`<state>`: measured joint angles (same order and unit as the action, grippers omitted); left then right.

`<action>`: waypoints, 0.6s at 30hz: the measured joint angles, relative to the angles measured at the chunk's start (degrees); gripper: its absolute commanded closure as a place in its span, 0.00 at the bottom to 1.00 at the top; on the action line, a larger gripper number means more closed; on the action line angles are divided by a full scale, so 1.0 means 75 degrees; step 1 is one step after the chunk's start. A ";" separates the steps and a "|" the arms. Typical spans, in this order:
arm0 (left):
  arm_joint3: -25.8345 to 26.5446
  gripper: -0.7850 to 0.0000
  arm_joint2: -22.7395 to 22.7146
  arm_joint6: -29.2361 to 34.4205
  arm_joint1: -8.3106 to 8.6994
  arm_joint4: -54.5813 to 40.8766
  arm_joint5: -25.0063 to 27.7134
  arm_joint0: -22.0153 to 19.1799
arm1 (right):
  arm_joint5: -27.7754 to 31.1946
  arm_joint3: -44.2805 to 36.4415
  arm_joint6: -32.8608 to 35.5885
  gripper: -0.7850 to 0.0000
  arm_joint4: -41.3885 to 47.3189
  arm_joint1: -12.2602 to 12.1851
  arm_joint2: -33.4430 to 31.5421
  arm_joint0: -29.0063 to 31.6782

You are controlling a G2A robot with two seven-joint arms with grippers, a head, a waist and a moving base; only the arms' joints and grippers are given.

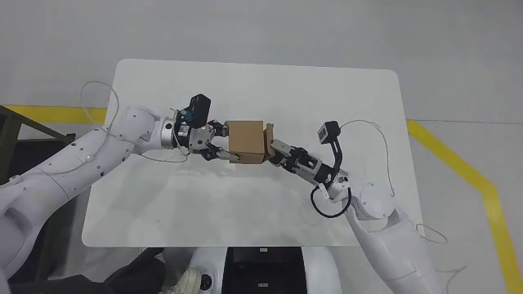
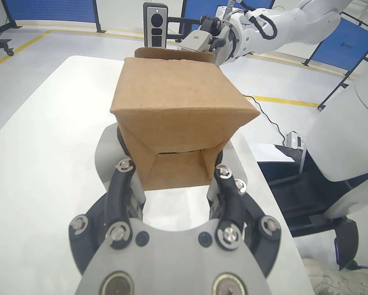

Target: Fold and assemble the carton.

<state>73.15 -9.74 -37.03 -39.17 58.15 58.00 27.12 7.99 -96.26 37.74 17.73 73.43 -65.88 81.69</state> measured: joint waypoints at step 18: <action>-0.0021 0.51 0.0000 0.0034 -0.0030 -0.0022 0.0000 -0.0029 | 0.0073 -0.0004 -0.0356 0.71 -0.0255 -0.0040 0.0038 0.0004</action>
<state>72.99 -9.74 -36.78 -39.39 57.98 58.00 26.90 8.54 -96.29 35.07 15.82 73.13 -65.59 81.72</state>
